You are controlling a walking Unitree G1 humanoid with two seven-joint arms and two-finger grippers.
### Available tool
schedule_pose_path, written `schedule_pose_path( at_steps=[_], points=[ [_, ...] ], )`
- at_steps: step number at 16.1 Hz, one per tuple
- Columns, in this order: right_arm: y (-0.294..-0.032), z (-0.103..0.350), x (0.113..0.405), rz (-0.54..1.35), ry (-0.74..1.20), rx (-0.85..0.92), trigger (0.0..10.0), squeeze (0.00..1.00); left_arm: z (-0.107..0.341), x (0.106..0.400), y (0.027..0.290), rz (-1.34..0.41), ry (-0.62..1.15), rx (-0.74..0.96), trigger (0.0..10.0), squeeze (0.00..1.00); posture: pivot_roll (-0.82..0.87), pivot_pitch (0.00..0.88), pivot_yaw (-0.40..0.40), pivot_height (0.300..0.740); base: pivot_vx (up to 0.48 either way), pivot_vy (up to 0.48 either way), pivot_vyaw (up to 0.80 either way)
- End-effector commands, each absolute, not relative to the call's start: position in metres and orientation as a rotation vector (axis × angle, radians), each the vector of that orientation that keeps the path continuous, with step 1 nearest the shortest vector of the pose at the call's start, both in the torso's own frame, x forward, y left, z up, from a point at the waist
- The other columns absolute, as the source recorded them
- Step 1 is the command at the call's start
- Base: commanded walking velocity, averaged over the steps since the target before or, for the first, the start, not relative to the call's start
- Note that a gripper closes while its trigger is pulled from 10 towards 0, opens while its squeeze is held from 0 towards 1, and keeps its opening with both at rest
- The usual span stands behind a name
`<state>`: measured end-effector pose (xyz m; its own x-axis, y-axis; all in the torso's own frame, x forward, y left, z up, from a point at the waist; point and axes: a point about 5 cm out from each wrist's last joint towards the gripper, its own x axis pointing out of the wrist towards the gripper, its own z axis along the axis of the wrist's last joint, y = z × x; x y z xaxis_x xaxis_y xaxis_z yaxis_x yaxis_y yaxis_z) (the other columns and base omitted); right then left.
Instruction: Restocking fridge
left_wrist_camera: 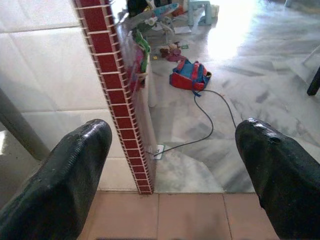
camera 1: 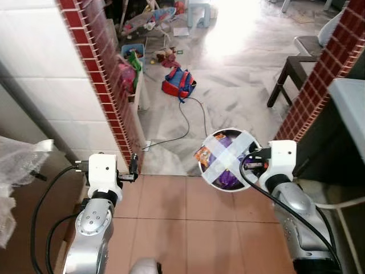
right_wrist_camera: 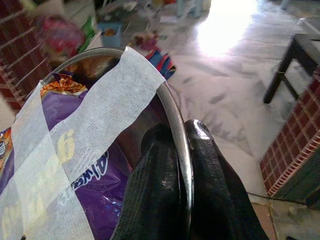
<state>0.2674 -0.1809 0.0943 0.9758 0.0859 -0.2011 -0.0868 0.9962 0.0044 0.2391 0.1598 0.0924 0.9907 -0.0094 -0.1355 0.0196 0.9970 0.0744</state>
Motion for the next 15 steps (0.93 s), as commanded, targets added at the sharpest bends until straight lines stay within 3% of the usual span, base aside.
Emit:
schedule_pose_path(
  at_steps=[1, 9, 12, 15],
  points=[
    [-0.1689, 0.1026, 0.2729, 0.136, 0.159, 0.001, 10.0, 0.00, 0.0892, 0.2371, 0.1646, -0.006, 0.146, 0.096, 10.0, 0.00, 0.03, 0.000, 0.001, 0.740, 0.000, 0.480, 0.79],
    [-0.1674, 0.1002, 0.2751, 0.132, 0.165, 0.012, 10.0, 0.00, 0.0906, 0.2382, 0.1607, -0.021, 0.143, 0.061, 10.0, 0.00, 0.03, 0.000, 0.006, 0.740, 0.000, -0.052, 0.79],
    [-0.1677, 0.1000, 0.2768, 0.127, 0.165, 0.015, 10.0, 0.00, 0.0916, 0.2401, 0.1606, -0.025, 0.131, 0.072, 10.0, 0.00, 0.03, 0.000, 0.008, 0.740, 0.000, 0.301, 0.79],
    [-0.1686, 0.0991, 0.2779, 0.119, 0.170, 0.024, 10.0, 0.00, 0.0919, 0.2400, 0.1581, -0.038, 0.129, 0.064, 10.0, 0.00, 0.03, 0.000, 0.003, 0.740, 0.000, 0.000, 0.00]
  ],
)
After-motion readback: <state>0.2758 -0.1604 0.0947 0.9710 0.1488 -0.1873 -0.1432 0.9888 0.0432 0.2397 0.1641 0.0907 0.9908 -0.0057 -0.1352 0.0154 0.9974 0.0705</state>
